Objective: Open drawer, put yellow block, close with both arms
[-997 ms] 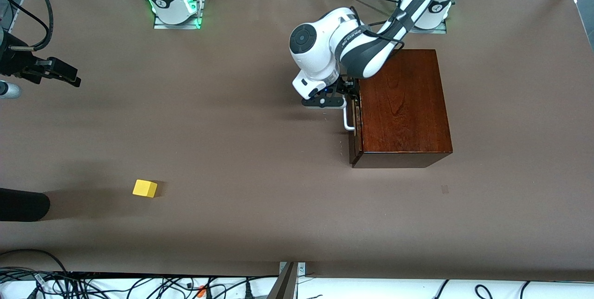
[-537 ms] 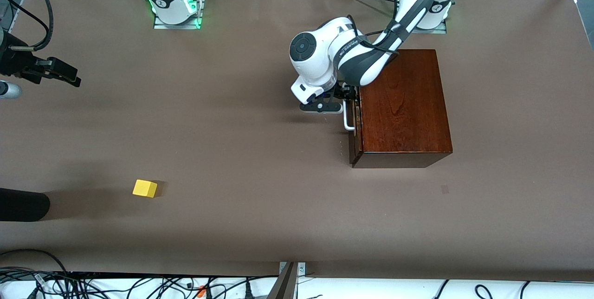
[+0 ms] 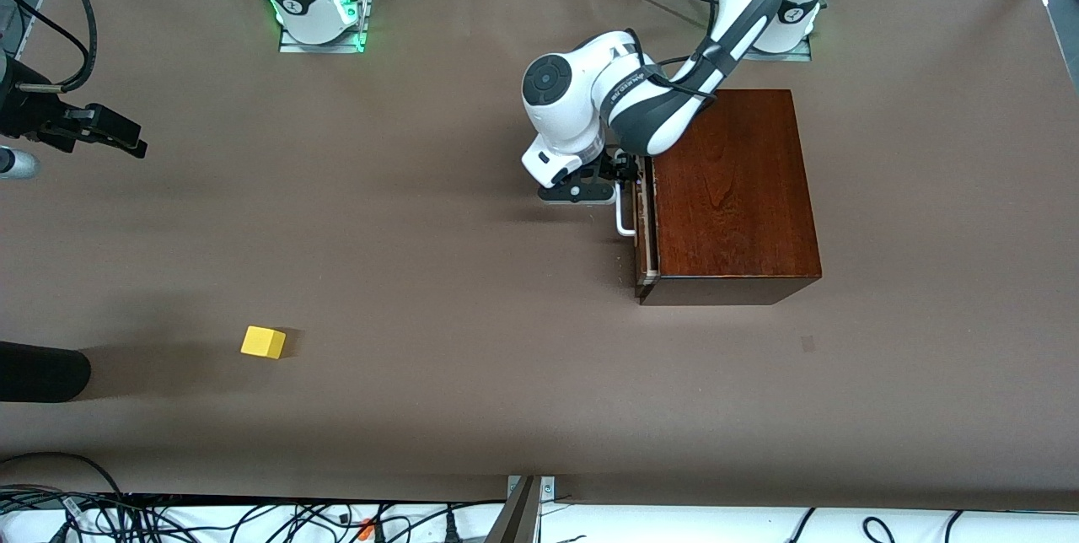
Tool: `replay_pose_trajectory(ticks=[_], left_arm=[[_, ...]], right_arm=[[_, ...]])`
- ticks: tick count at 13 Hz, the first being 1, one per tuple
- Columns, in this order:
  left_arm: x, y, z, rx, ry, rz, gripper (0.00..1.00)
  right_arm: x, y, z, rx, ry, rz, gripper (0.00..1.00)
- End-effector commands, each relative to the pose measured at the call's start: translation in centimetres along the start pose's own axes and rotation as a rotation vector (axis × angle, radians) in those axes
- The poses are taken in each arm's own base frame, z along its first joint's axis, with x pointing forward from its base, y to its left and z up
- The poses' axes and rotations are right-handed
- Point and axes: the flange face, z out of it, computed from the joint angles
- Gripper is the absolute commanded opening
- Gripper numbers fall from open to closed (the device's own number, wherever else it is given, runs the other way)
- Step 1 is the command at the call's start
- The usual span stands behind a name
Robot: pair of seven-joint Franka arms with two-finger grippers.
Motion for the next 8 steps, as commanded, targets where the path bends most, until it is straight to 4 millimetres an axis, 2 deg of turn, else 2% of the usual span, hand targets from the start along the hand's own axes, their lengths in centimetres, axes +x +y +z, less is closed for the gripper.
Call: replay_pose_trajectory(ticks=[1,4,8], left_arm=[[-1.0,3.2,-0.3,-0.071,0.059,0.011,1.00],[-1.0,4.8,0.4,-0.143,0.078,0.006,1.00],[-0.9,6.0,-0.3,-0.199,0.097,-0.006,1.00]], right_arm=[[-0.2,0.1,-0.4,-0.015,0.006,-0.011,1.00],[-0.2,0.1,-0.4,-0.013,0.004,-0.011,1.00],[-0.2,0.1,-0.4,-0.013,0.004,-0.010,1.00]])
